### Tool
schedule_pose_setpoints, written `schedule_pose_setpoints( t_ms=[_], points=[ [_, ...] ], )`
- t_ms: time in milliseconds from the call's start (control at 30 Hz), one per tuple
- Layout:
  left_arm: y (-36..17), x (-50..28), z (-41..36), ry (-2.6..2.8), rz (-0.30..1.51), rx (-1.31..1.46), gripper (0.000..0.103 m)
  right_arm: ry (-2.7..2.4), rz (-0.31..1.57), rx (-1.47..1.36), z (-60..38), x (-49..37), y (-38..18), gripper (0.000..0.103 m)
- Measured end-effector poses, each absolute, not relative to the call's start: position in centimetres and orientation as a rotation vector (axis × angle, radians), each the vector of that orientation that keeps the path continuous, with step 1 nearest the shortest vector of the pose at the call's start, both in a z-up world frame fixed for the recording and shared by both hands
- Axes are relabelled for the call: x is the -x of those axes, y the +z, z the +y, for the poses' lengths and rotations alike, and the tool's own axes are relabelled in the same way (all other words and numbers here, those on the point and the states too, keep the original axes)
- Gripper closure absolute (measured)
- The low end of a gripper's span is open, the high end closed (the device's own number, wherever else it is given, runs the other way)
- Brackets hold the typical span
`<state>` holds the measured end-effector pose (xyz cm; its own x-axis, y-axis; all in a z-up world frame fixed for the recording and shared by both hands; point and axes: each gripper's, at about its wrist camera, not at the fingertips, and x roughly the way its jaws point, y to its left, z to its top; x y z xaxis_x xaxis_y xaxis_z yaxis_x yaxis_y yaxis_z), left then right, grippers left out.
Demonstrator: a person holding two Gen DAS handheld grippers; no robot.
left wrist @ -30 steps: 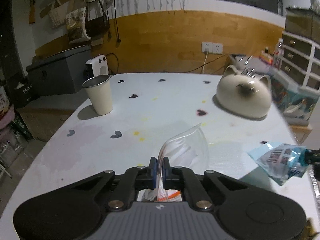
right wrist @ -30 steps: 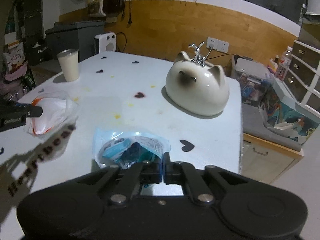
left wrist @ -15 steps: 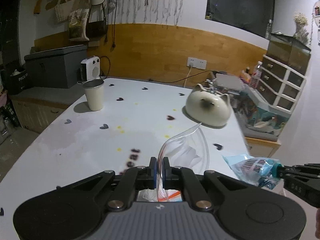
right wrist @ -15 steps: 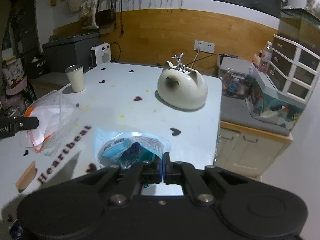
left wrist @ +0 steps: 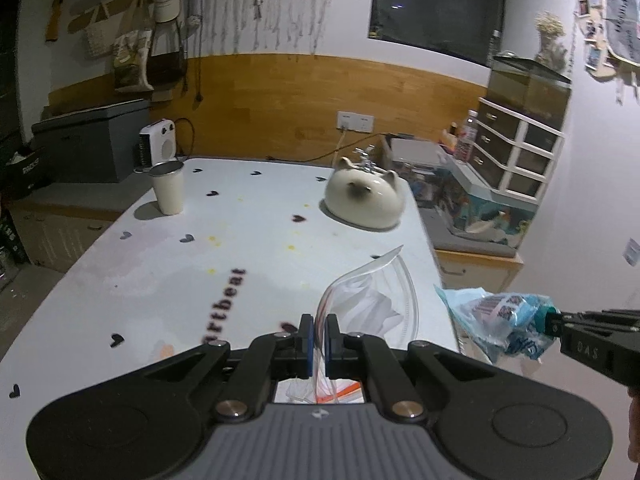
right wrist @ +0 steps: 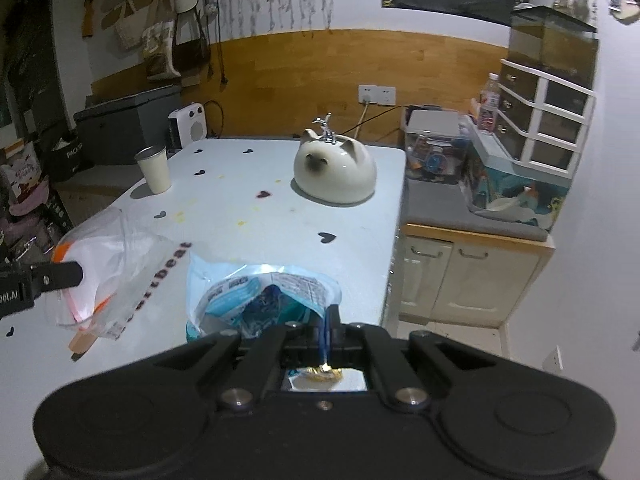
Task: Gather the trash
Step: 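Carry the clear bag and blue-teal wrapper with both tools over the wastebasket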
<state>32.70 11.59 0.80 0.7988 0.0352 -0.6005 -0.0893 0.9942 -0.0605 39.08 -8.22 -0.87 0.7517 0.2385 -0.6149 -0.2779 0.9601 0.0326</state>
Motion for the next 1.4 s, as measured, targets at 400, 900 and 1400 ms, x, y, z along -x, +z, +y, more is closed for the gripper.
schedule_pose_setpoints(
  t_ms=[400, 900, 1400],
  points=[
    [0.4, -28.8, 5.9, -0.025, 0.666, 0.107, 0.098, 0.208, 0.663, 0.027, -14.4, -33.1, -0.2, 0.102],
    [-3.6, -30.4, -4.8, -0.149, 0.743, 0.126, 0.098, 0.058, 0.718, -0.003, -25.7, -30.7, -2.8, 0.102],
    [-13.3, -34.7, -15.2, -0.279, 0.96, 0.118, 0.098, -0.117, 0.89, -0.071, -38.0, -30.8, -10.7, 0.102]
  ],
)
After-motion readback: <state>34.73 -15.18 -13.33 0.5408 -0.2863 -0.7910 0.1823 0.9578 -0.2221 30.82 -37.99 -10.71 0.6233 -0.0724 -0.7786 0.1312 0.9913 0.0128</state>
